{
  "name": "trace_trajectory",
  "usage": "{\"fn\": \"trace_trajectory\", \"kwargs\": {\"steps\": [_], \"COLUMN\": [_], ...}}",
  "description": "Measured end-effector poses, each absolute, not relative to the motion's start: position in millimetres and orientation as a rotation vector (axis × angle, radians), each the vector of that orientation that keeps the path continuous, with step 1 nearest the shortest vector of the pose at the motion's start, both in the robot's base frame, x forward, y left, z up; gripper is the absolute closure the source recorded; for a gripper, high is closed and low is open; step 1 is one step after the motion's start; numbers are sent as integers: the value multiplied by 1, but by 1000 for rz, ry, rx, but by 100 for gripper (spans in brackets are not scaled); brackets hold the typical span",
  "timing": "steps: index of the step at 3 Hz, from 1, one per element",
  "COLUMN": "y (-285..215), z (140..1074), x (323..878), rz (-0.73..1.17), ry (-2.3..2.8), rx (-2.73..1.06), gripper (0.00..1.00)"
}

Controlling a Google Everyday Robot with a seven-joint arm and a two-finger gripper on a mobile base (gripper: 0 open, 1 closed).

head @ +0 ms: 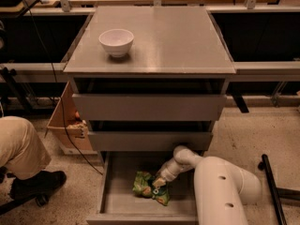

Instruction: Pick green rice chip bag from bottom drawer and place on counter

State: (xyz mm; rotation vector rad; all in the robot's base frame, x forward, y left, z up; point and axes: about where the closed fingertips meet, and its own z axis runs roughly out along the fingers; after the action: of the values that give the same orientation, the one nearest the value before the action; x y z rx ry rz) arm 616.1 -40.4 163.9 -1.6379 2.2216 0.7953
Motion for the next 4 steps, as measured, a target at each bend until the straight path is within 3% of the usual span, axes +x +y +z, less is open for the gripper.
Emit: {"fn": "trace_trajectory", "kwargs": {"steps": [1, 4], "y": [-50, -134], "z": [198, 308], "x": [608, 534], "rz": [720, 506], "ry": [2166, 2125], "rx": [-1607, -1462], "gripper": [100, 100]}}
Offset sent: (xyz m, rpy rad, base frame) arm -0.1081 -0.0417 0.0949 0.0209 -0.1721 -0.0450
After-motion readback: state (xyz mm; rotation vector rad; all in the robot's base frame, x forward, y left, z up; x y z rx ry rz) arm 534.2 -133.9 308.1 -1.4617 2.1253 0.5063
